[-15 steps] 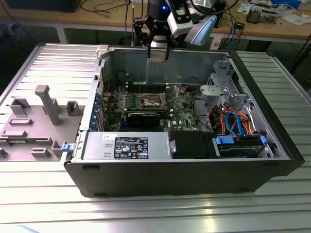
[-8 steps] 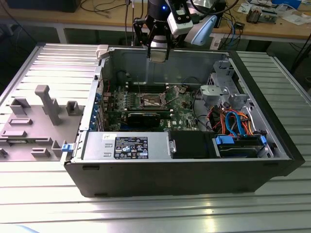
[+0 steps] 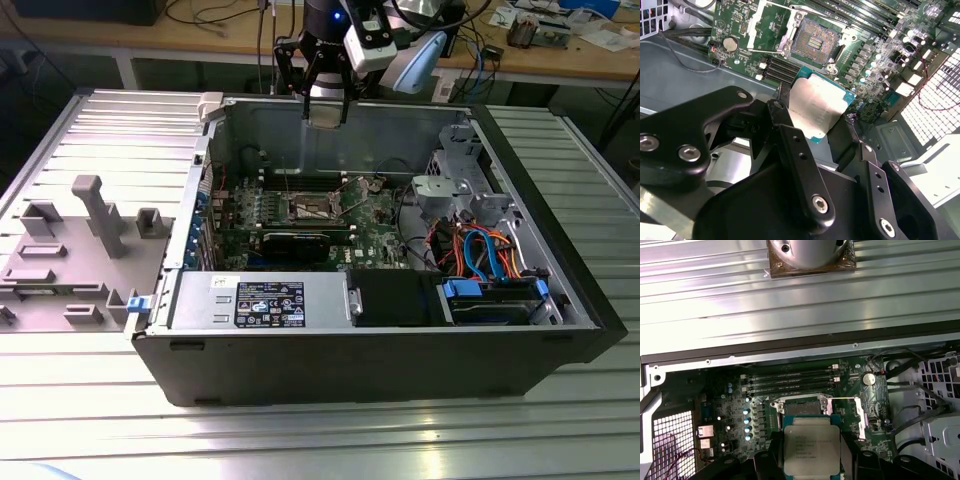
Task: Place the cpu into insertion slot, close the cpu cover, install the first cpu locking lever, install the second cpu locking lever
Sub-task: 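Place the cpu into insertion slot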
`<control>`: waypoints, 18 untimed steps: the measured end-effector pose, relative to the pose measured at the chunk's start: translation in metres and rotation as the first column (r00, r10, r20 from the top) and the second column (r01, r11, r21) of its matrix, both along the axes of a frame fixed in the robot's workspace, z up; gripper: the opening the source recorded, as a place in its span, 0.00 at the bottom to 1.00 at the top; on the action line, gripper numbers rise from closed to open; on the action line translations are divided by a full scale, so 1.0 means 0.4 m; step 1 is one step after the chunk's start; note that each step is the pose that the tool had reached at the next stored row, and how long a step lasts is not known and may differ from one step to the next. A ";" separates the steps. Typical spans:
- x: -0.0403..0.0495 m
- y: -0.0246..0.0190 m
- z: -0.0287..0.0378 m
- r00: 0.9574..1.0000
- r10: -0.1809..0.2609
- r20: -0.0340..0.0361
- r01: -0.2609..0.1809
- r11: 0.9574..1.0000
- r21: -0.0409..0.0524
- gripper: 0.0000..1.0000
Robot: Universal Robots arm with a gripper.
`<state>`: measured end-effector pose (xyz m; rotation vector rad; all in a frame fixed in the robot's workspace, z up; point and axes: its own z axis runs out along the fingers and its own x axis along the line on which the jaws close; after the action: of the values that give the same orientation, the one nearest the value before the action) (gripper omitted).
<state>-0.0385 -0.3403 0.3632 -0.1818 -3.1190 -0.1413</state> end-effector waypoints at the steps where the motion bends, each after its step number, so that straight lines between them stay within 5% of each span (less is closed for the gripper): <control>1: 0.000 0.000 0.000 1.000 -0.003 0.000 0.003 1.000 0.000 0.54; 18: 0.000 0.000 0.000 1.000 -0.021 0.000 0.021 1.000 0.000 0.54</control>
<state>-0.0385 -0.3403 0.3632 -0.2152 -3.1178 -0.1416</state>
